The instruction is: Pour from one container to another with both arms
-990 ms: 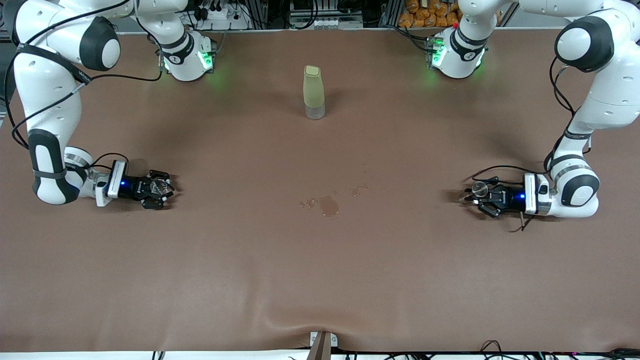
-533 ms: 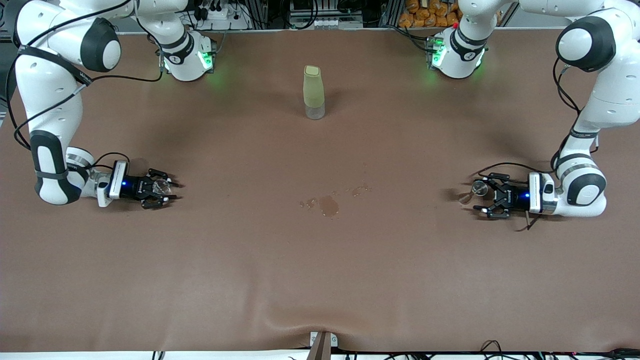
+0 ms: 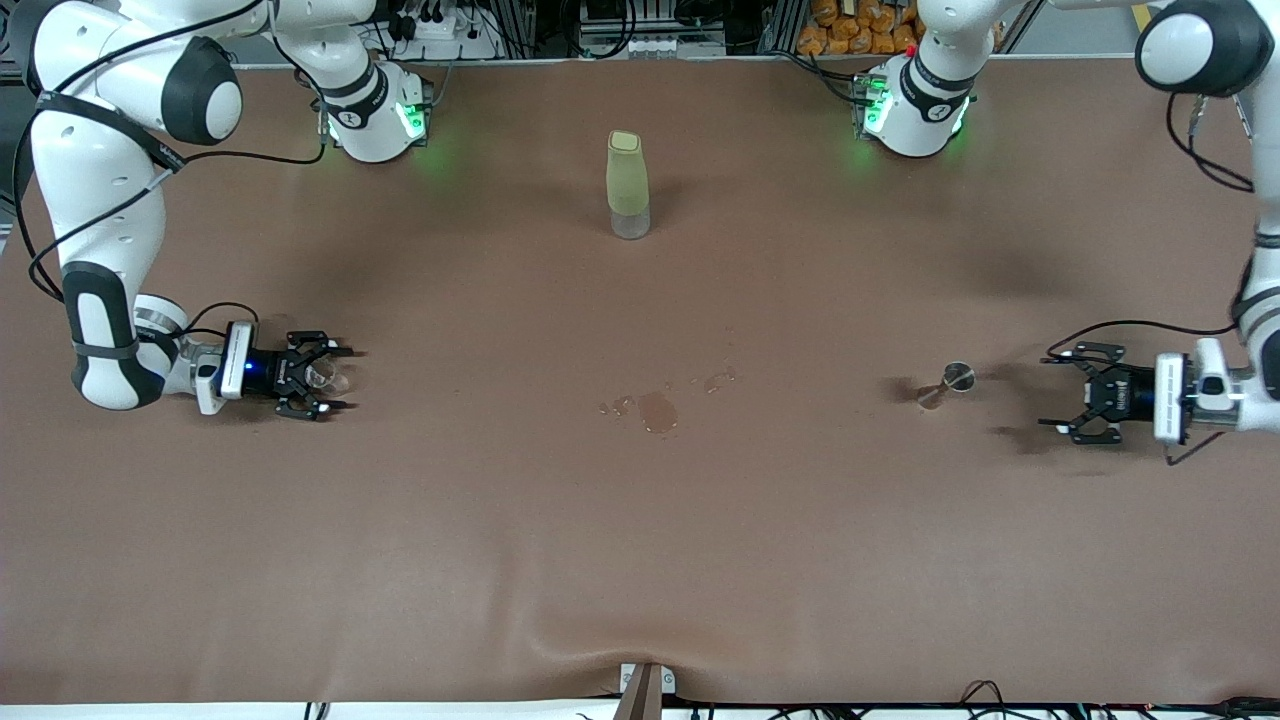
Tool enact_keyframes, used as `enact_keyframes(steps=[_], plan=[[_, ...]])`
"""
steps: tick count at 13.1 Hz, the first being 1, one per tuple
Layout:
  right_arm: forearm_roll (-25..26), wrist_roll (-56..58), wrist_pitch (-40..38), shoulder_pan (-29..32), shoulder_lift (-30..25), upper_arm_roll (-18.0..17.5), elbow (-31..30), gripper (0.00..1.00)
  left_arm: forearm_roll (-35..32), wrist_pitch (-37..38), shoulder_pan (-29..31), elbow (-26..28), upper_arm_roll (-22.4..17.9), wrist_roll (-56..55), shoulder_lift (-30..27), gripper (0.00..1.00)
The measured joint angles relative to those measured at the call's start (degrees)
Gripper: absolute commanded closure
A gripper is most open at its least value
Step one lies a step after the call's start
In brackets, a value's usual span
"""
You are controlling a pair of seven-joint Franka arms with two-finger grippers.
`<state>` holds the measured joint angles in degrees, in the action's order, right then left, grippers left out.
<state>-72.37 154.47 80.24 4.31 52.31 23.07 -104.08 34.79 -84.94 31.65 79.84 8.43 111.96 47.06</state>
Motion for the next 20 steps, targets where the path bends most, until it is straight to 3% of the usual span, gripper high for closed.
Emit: enact_keyframes(steps=[4, 7, 12, 16, 20], plan=[[9.3, -16.6, -5.4, -0.2, -3.0, 4.9, 1.6, 0.0, -10.9, 0.1, -7.8, -2.0, 0.4, -27.6, -12.1, 0.0], [15.9, -30.3, -7.4, -0.5, -8.2, 8.7, 4.0, 0.0, -13.1, 0.3, -13.8, -1.7, 0.3, -45.3, -19.1, 0.0], [28.6, -57.3, -7.8, -1.0, -21.8, 11.5, 5.5, 0.0, -14.0, 0.3, -17.3, -2.1, 0.3, -67.5, -23.0, 0.0], [38.4, -85.2, -8.9, -4.3, -33.3, 13.1, 9.8, 0.0, -25.0, 0.2, -23.4, -3.1, 0.3, -82.4, -26.3, 0.0], [46.1, -107.2, -13.7, -7.9, -37.6, 13.1, 19.1, 0.0, -33.1, 0.1, -31.2, -3.2, 0.2, -105.2, -27.9, 0.0]])
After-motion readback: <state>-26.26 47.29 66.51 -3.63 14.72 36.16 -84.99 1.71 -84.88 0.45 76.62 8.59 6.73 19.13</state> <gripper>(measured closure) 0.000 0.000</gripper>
